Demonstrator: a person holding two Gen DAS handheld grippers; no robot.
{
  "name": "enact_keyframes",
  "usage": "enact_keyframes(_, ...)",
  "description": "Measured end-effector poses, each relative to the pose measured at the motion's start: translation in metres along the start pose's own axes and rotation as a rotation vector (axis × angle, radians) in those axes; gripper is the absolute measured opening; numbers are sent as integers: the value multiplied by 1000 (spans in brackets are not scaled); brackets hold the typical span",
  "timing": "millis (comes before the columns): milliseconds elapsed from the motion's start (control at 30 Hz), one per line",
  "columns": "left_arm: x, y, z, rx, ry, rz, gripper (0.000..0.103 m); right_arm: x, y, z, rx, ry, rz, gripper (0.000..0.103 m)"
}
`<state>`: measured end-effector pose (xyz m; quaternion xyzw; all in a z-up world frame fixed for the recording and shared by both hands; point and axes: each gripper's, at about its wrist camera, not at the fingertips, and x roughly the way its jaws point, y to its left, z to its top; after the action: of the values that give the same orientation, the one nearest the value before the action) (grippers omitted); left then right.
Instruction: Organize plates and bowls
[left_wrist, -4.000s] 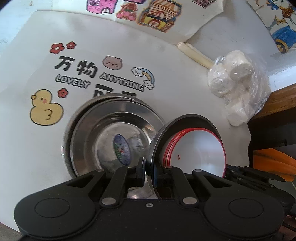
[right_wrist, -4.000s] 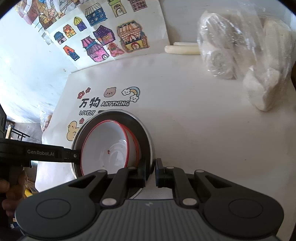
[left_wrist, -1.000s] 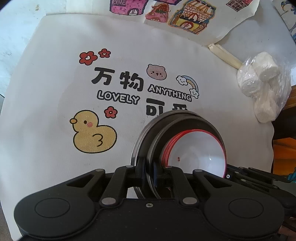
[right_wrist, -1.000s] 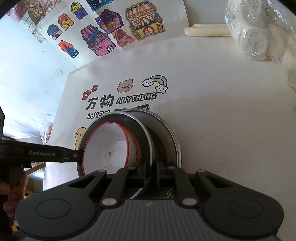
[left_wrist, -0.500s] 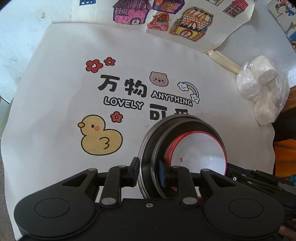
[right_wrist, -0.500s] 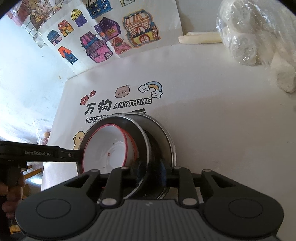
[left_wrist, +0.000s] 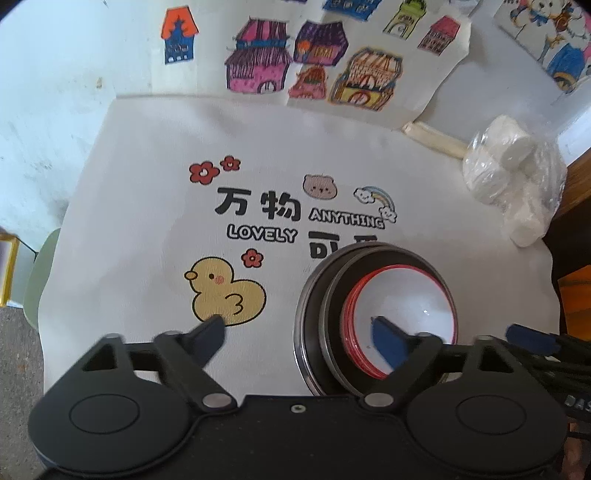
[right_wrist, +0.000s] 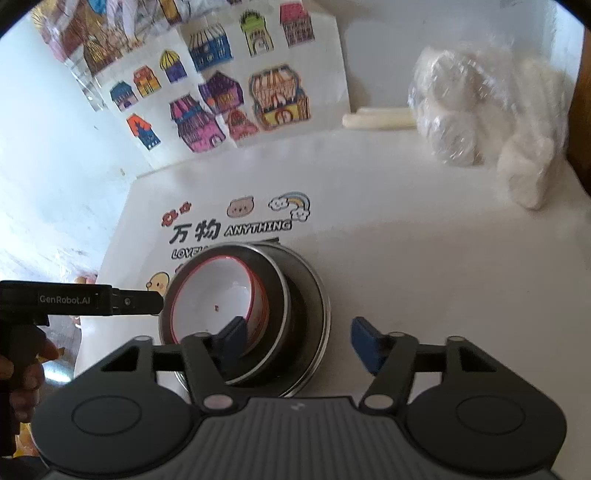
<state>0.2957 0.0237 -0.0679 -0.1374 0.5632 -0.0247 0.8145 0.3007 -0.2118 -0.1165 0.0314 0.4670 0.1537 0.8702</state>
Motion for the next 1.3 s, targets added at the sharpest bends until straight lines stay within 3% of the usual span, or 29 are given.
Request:
enact_keyframes(133,-11,-1,-11,-24,-47,-30,101,-17,-1,-7,-2,-37,5,97)
enact_keyframes(233,-20,-4,-21,-27,-80,-45,102,-27,-1,-14,-10,-54,7,103)
enact_keyframes(667,-82,-28,-91,37,-286,30,102,-92,-5,-70,-45,-203,-31,103)
enact_keyframes(1167,-145,-51,-183,116,-391,71,102,-155,3,-146,-68,-306,-37,103)
enact_keyframes(1300,-159,-53,-201,123,-386,91,102,-169,8,-162,-60,-336,-32,103)
